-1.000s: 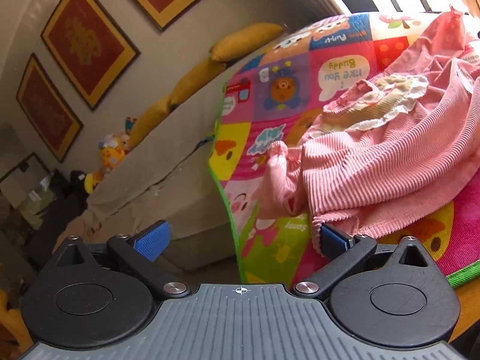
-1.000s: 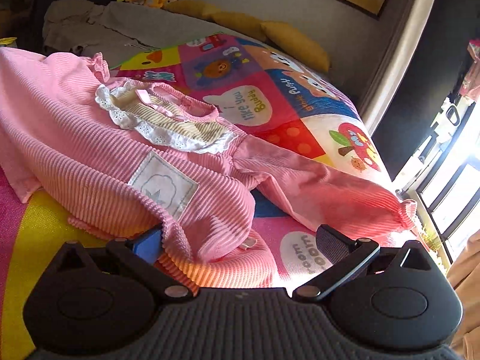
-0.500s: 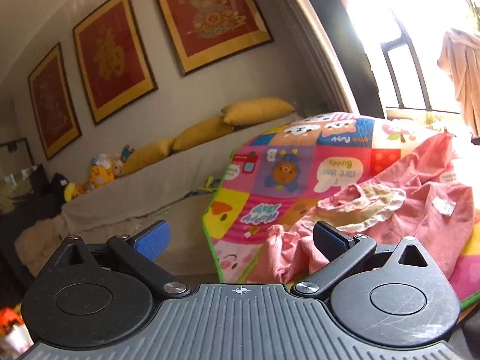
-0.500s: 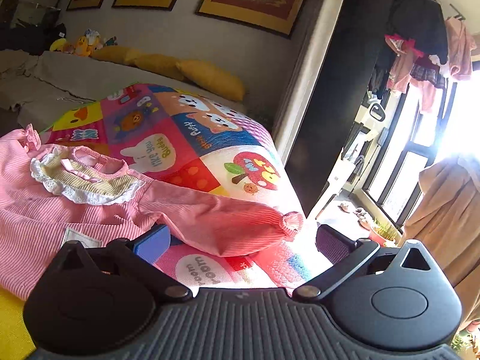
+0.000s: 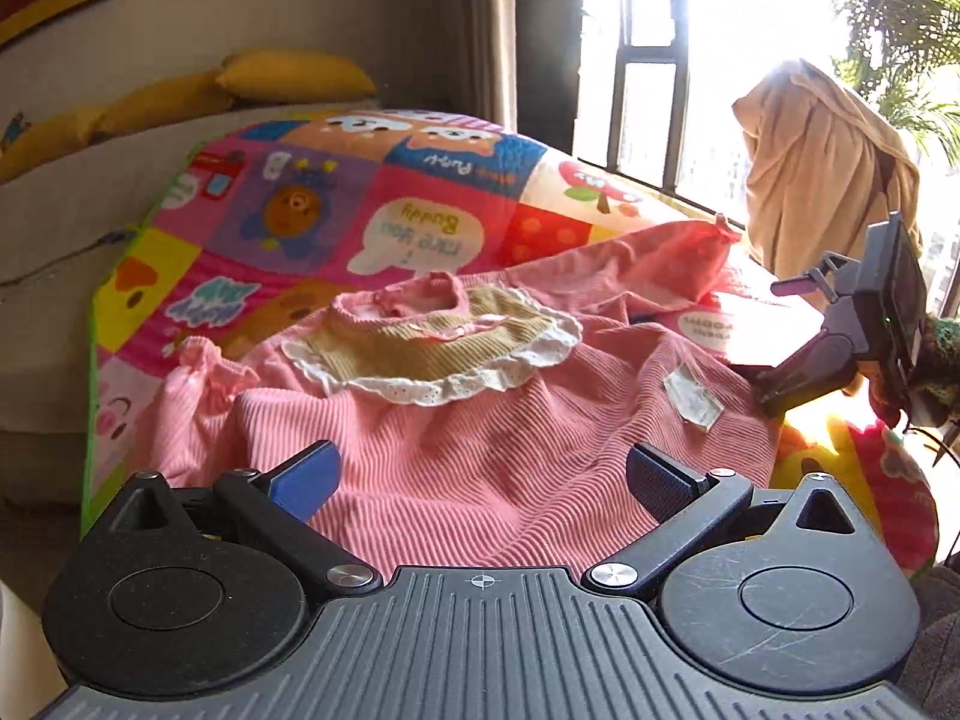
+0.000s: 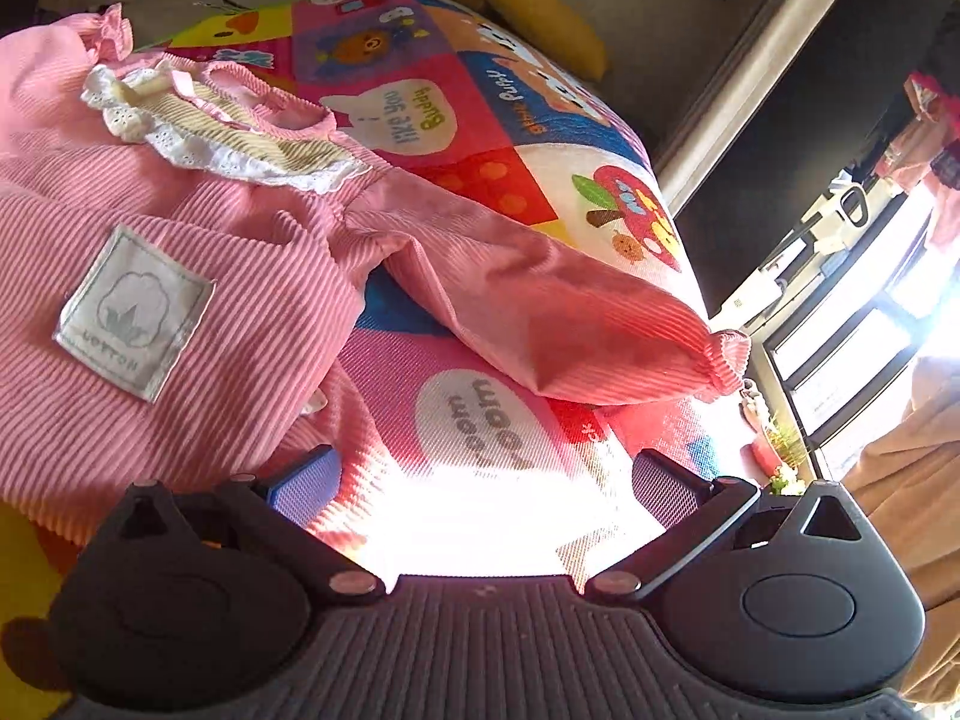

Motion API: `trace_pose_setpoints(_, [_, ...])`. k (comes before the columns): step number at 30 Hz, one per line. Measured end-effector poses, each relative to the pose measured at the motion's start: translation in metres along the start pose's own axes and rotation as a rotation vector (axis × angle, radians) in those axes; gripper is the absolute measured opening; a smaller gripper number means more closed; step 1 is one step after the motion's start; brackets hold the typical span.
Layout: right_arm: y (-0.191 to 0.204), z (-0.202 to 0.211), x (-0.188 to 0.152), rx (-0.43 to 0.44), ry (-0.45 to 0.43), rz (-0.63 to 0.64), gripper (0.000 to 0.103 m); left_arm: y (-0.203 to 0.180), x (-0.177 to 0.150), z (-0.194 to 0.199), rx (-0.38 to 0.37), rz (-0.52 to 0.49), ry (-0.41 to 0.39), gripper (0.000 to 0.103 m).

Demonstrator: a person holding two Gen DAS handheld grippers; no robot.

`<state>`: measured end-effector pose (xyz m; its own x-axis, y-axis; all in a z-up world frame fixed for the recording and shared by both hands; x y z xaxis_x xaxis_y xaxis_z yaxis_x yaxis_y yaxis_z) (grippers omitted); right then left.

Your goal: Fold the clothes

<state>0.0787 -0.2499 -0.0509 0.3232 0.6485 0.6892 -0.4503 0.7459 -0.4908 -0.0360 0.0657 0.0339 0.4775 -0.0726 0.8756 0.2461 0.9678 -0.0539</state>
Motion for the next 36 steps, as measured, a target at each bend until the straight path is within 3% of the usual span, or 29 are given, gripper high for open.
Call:
trace_pose_setpoints(3, [-0.003, 0.022, -0.002, 0.043, -0.004, 0.007, 0.103, 0.016, 0.008, -0.015, -0.008, 0.078, 0.028, 0.103])
trace_pose_setpoints(5, [-0.017, 0.034, 0.018, 0.102, -0.054, -0.094, 0.103, 0.024, 0.020, -0.028, -0.030, 0.131, 0.034, 0.103])
trace_pose_setpoints(8, [-0.038, 0.031, 0.061, 0.256, -0.136, -0.334, 0.103, 0.035, 0.039, -0.051, -0.070, 0.210, 0.038, 0.103])
trace_pose_setpoints(13, [-0.036, -0.044, 0.091, 0.511, -0.026, -0.677, 0.103, 0.057, 0.048, -0.079, -0.063, 0.339, 0.036, 0.103])
trace_pose_setpoints(17, [-0.010, -0.094, 0.074, 0.479, 0.088, -0.685, 0.103, 0.062, 0.040, -0.091, -0.090, 0.356, 0.044, 0.103])
trace_pose_setpoints(24, [0.013, -0.101, 0.066, 0.408, 0.064, -0.670, 0.103, 0.069, 0.024, -0.112, -0.144, 0.380, 0.069, 0.103])
trace_pose_setpoints(28, [0.023, -0.101, 0.075, 0.391, 0.111, -0.522, 0.103, 0.070, 0.019, -0.127, -0.198, 0.447, 0.101, 0.103])
trace_pose_setpoints(32, [0.023, -0.090, 0.090, 0.436, 0.040, -0.468, 0.103, 0.077, 0.021, -0.123, -0.161, 0.446, 0.082, 0.103])
trace_pose_setpoints(36, [0.019, -0.076, 0.118, 0.339, -0.106, -0.330, 0.103, 0.090, 0.030, -0.109, -0.083, 0.419, 0.023, 0.103])
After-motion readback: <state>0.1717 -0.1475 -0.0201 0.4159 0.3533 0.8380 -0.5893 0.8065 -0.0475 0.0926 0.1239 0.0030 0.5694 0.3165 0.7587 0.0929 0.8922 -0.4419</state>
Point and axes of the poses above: each gripper's, at about its wrist camera, not at the fingertips, and z roughly against the way its jaws point, y to its left, x to its top, the point moved 6 cm from there along -z, roughly the way its jaws point, and after that the axes turned 5 degrees about -y, right-handed, at the moved point
